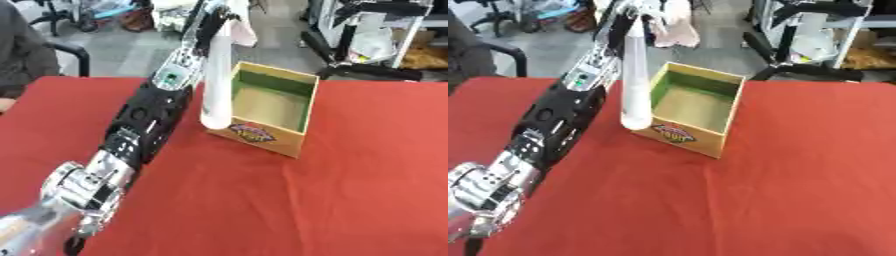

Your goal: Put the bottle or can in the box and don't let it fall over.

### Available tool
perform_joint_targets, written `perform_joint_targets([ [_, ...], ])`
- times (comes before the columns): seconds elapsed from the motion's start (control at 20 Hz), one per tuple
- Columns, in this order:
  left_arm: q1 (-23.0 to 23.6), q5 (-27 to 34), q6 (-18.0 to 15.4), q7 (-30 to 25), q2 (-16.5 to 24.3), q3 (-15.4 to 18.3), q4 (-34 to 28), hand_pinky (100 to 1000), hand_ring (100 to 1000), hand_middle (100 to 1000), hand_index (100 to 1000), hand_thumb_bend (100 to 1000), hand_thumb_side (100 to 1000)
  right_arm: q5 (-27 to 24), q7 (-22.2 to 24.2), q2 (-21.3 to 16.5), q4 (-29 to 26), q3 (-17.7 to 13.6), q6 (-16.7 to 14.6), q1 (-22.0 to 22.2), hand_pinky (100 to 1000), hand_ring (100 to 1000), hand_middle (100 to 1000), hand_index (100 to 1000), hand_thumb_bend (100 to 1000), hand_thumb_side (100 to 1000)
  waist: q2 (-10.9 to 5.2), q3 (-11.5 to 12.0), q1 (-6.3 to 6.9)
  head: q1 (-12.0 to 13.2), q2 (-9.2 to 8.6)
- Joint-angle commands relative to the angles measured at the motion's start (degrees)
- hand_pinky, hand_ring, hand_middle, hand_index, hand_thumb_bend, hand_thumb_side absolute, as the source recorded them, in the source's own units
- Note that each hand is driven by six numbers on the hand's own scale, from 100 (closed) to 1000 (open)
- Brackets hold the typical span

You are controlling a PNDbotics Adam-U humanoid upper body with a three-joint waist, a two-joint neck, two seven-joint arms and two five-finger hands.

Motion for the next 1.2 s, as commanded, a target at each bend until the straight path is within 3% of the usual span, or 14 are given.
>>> perform_joint_targets([
  [0.05,-2.2,1.1,-0.6,0.7,3.3,0.6,-1.6,507,969,556,676,100,672,-0.2,0.1,-0.3,-1.2,0.4,0.4,-1.2,821,1000,1000,963,100,683,-0.97,-0.5,0.04,0.8,-0.74],
  [0.35,-2.0,0.3,-2.5,-0.5,5.8,0.5,-1.7,516,973,587,704,100,672,-0.5,0.9,0.4,-1.6,1.4,1.2,-3.2,821,1000,1000,962,100,685,-0.03,-3.1,0.94,3.0,-1.8],
  [0.6,-2.7,0.5,-4.8,-1.4,8.1,1.0,-2.0,529,949,622,733,100,672,-1.0,2.9,1.8,-2.2,3.5,2.0,-6.0,821,1000,1000,961,100,698,2.12,-6.6,2.4,7.2,-4.68],
  [0.8,-3.0,-0.9,-8.1,-3.2,8.7,1.3,-2.1,598,907,803,837,100,567,-0.8,4.4,3.0,-2.4,4.9,2.6,-7.5,820,1000,1000,961,100,719,3.67,-8.5,3.51,10.2,-6.46],
  [0.85,-2.9,-1.5,-9.1,-3.8,8.6,1.2,-2.0,610,501,832,858,100,585,-0.6,4.6,3.2,-2.4,5.1,2.7,-7.7,820,1000,1000,961,100,722,3.93,-8.7,3.76,10.6,-6.72],
  [0.9,-2.8,-2.4,-10.1,-4.2,8.5,1.2,-1.9,650,127,896,901,100,676,-0.5,4.7,3.3,-2.5,5.2,2.8,-7.9,820,1000,1000,961,100,721,4.11,-8.8,3.94,10.9,-6.89],
  [1.0,-2.4,-4.7,-12.6,-4.5,8.3,1.5,-1.5,708,100,986,970,258,798,-0.3,4.9,3.4,-2.6,5.2,2.9,-8.2,820,1000,1000,961,100,725,4.4,-8.9,4.26,11.2,-7.11],
  [1.2,-1.6,-7.2,-14.0,-4.7,8.4,1.9,0.5,755,100,1000,1000,395,930,0.0,4.8,3.3,-2.5,5.0,3.0,-8.4,820,1000,1000,960,100,727,4.54,-8.5,4.54,11.1,-7.02],
])
